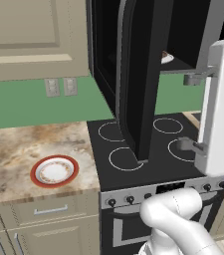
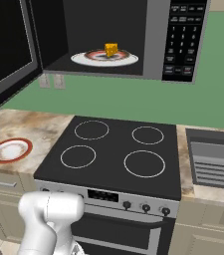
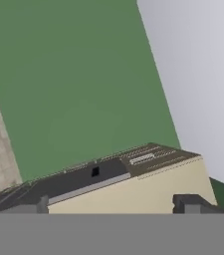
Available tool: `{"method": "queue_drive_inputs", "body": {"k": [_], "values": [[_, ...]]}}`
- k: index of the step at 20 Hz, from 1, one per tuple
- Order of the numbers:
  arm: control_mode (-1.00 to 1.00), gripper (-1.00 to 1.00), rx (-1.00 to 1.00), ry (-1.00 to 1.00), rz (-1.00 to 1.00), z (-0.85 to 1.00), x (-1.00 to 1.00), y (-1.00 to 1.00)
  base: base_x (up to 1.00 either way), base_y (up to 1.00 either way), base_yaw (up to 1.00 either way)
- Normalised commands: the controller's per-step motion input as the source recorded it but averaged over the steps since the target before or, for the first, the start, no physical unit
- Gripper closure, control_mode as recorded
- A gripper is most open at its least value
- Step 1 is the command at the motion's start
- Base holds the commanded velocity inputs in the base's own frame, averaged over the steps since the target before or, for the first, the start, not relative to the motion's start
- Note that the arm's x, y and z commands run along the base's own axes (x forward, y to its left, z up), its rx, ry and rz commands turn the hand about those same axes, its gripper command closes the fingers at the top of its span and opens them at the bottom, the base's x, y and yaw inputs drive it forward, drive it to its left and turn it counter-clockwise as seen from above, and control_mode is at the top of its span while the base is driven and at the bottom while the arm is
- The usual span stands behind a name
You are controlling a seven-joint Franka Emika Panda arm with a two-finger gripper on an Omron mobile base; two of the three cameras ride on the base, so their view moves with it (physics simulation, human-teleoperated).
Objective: Pick the cheese from the counter and place it in the microwave. Then turn on the microwave.
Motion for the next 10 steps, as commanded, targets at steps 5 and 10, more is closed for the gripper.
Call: {"method": "queue_drive_inputs", "body": {"k": [5, 10], "values": [[-1.00, -1.00, -0.01, -0.08, -0.10, 0.00, 0.00, 0.09, 0.00, 0.00, 0.00], [-1.00, -1.00, -0.06, -0.10, -0.16, -0.02, 0.00, 0.01, 0.00, 0.00, 0.00]]}}
